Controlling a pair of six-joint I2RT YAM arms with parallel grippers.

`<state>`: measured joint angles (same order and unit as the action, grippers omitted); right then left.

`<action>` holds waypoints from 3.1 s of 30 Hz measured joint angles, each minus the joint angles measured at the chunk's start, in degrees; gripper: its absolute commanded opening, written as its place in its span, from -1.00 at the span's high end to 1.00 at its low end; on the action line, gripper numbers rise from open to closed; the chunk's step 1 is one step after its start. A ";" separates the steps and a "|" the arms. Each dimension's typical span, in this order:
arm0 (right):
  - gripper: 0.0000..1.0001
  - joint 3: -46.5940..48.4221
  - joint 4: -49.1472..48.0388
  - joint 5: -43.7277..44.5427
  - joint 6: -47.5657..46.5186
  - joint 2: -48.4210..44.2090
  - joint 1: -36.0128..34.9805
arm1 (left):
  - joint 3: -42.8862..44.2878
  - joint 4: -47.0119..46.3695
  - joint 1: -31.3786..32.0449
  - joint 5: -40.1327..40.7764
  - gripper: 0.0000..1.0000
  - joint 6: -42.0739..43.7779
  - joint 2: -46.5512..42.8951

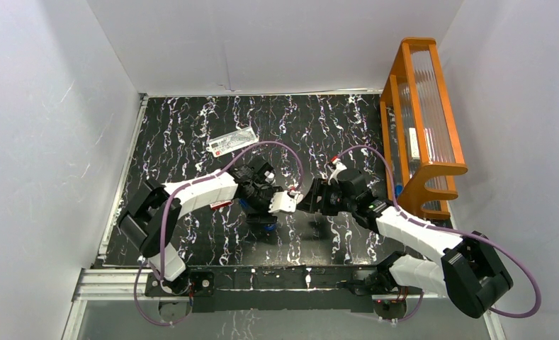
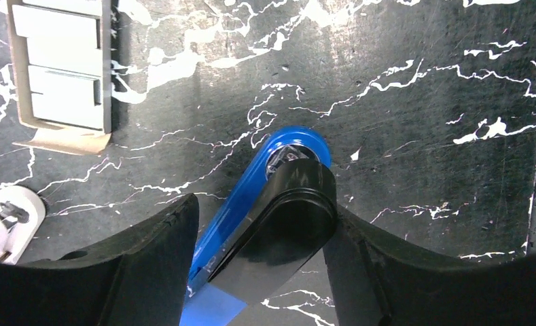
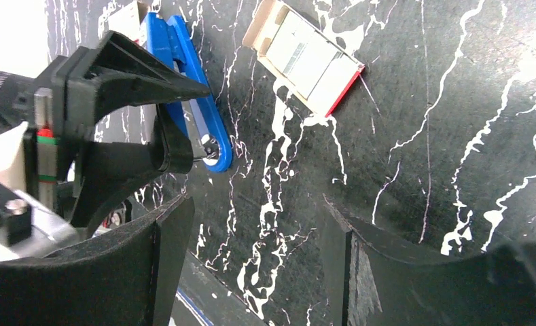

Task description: Load the staples into the stapler

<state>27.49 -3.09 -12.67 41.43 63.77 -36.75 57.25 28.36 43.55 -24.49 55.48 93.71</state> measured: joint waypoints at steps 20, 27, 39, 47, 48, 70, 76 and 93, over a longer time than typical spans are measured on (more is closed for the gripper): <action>-0.25 0.09 -3.89 -10.78 3.63 10.54 0.00 | -4.48 -9.64 0.46 -4.96 0.61 -9.14 -6.69; -0.06 2.84 -6.08 -13.18 4.15 13.33 0.00 | -7.45 -14.64 0.46 -7.74 0.69 -12.04 -10.10; 0.43 3.17 -9.27 -16.55 5.20 16.39 0.04 | -9.62 -19.65 0.22 -9.16 1.00 -15.74 -10.14; 0.51 -0.46 -12.68 -18.80 5.42 16.35 1.79 | -11.39 -22.23 -3.37 -16.24 1.00 -19.37 -12.13; 0.52 -1.44 -13.25 -19.19 5.57 16.31 2.54 | -11.89 -22.64 -4.44 -18.10 1.00 -20.04 -13.07; 0.51 -4.70 -16.39 -21.84 6.43 8.15 4.94 | -24.98 -55.93 -16.24 -36.85 1.00 -45.79 -24.44; 0.51 -5.95 -16.39 -21.53 7.48 2.01 5.92 | -26.27 -66.55 -18.25 -38.95 1.00 -53.81 -25.77; 0.50 -10.91 -17.00 -20.94 7.69 -9.27 7.15 | -30.01 -83.95 -19.74 -39.34 1.00 -67.89 -27.78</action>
<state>16.58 -20.10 -33.61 49.12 54.50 -29.61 27.24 -55.59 23.81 -63.83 -12.40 65.93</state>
